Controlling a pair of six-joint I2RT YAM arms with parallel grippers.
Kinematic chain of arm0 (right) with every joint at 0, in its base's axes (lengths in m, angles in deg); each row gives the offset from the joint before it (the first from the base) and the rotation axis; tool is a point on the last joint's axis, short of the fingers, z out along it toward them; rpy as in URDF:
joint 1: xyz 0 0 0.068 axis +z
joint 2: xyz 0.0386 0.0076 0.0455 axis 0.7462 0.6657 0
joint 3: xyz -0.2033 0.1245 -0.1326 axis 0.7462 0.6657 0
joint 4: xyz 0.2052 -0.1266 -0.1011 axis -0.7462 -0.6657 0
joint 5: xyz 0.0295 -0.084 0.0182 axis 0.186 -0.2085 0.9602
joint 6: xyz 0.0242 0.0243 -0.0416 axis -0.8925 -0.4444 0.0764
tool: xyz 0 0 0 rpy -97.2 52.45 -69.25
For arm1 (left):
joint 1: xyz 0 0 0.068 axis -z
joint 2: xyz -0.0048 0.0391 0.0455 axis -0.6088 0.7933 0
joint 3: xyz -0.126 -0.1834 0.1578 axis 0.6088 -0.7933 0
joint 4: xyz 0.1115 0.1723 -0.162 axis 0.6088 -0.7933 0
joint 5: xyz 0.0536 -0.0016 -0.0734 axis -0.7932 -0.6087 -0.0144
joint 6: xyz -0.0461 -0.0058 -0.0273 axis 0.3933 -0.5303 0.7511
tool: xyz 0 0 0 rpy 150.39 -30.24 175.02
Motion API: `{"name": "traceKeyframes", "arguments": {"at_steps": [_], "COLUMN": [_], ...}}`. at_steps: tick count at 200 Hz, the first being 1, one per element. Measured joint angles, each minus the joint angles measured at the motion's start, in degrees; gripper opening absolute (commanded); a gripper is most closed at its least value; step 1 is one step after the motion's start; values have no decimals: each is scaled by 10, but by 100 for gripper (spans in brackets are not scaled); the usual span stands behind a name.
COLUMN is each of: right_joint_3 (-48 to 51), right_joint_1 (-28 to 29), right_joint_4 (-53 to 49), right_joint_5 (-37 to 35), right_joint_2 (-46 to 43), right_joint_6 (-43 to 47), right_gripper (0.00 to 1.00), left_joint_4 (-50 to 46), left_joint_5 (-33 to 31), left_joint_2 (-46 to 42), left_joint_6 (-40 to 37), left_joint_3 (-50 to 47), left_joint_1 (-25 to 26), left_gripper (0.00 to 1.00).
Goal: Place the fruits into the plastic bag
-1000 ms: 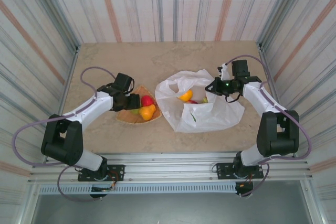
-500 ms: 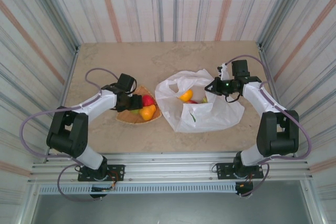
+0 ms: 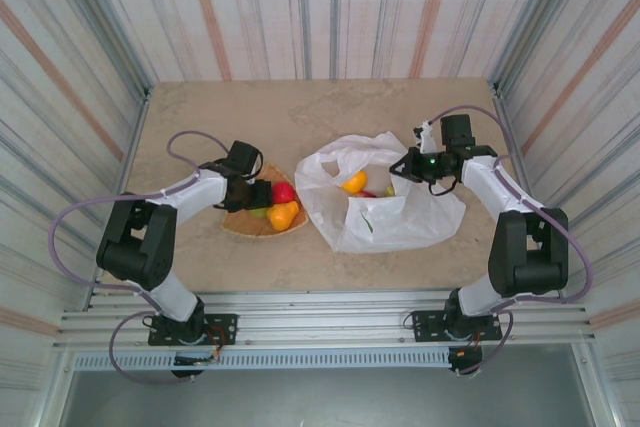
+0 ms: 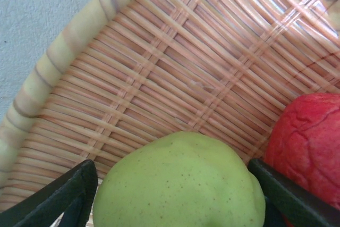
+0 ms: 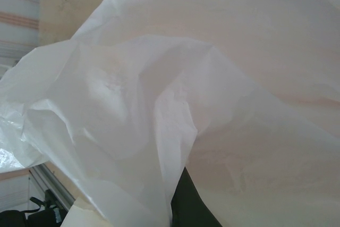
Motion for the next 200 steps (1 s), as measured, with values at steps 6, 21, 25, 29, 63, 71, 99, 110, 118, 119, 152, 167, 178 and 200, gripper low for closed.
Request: {"name": "traceKeyframes", "arguments": {"at_steps": [6,21,25,29,63,71,99,110,118,119,152,167,178,200], "right_joint_3": [0,3,3,3,5,5,5,5,5,5,5,5,5,5], "right_joint_1": [0,0,0,0,0,0,0,0,0,0,0,0,0,0], "right_joint_4": [0,2,2,1,3,3,3,3,3,3,3,3,3,3], "right_joint_5": [0,0,0,0,0,0,2,2,2,2,2,2,2,4], "right_joint_2": [0,1,1,1,1,1,1,1,1,1,1,1,1,1], "right_joint_6": [0,0,0,0,0,0,0,0,0,0,0,0,0,0], "right_gripper": [0,0,0,0,0,0,0,0,0,0,0,0,0,0], "left_joint_4": [0,1,1,1,-8,-13,-31,-37,-39,-39,-37,-27,-14,16], "left_joint_5": [0,-1,-1,-1,-16,-21,-42,-47,-48,-48,-35,-25,-19,-10], "left_joint_2": [0,0,0,0,-21,-32,-85,-111,-128,-130,-190,-195,-189,-151], "left_joint_6": [0,1,0,1,1,1,1,1,2,2,12,20,25,33], "left_joint_3": [0,0,0,0,-5,-6,-7,-6,-6,-6,-3,6,15,42], "left_joint_1": [0,1,1,1,0,0,0,0,0,0,22,59,95,177], "left_gripper": [72,69,68,67,61,60,60,59,59,59,58,58,58,58]}}
